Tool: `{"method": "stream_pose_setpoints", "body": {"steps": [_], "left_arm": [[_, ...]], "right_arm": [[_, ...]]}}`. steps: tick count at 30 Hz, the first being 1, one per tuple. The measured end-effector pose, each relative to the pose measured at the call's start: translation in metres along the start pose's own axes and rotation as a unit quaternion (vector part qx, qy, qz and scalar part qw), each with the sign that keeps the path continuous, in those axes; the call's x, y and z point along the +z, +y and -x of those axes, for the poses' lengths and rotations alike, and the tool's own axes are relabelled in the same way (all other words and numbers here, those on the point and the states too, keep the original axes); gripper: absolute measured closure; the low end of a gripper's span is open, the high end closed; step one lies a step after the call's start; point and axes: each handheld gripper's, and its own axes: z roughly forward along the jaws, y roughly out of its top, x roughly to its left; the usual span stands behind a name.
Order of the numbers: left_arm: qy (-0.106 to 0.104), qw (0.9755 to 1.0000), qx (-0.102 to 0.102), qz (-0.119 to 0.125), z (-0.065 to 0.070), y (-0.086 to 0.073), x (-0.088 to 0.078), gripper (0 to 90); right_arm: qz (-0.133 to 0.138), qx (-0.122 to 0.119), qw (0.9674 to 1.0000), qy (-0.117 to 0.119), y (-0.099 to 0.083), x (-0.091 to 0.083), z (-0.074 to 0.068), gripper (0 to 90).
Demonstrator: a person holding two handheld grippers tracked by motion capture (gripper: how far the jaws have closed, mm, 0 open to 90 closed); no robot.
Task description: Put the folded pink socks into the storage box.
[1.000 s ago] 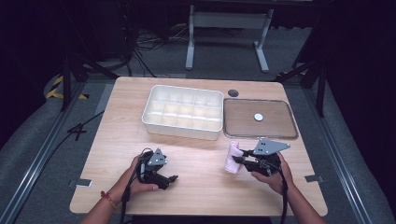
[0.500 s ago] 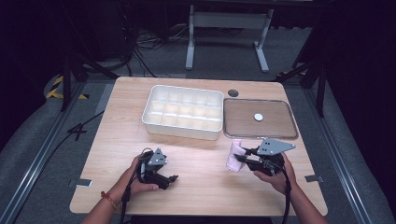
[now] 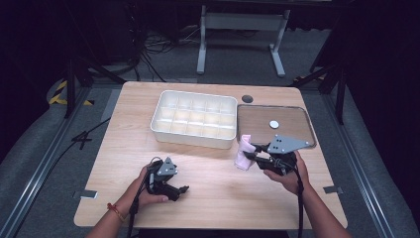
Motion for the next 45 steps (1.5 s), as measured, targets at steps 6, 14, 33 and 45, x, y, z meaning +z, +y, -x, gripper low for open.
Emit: {"method": "stream_pose_setpoints", "body": {"steps": [6,14,33,45], "left_arm": [[-0.001,1.0000,-0.001,0.002,0.000,0.000,0.000,12.6],[0.000,1.0000,-0.002,0.001,0.000,0.000,0.000,12.6],[0.002,1.0000,-0.006,0.003,0.001,0.000,0.000,12.6],[0.002,1.0000,-0.004,0.002,0.001,0.000,0.000,12.6]], "right_arm": [[0.001,-0.016,0.9998,-0.013,0.014,0.002,0.007,70.8],[-0.003,-0.028,0.9992,-0.029,0.036,0.006,0.018,70.7],[-0.037,-0.051,0.9970,-0.044,0.064,0.049,0.039,70.7],[-0.068,-0.051,0.9949,-0.055,0.061,0.076,0.050,70.8]]}}
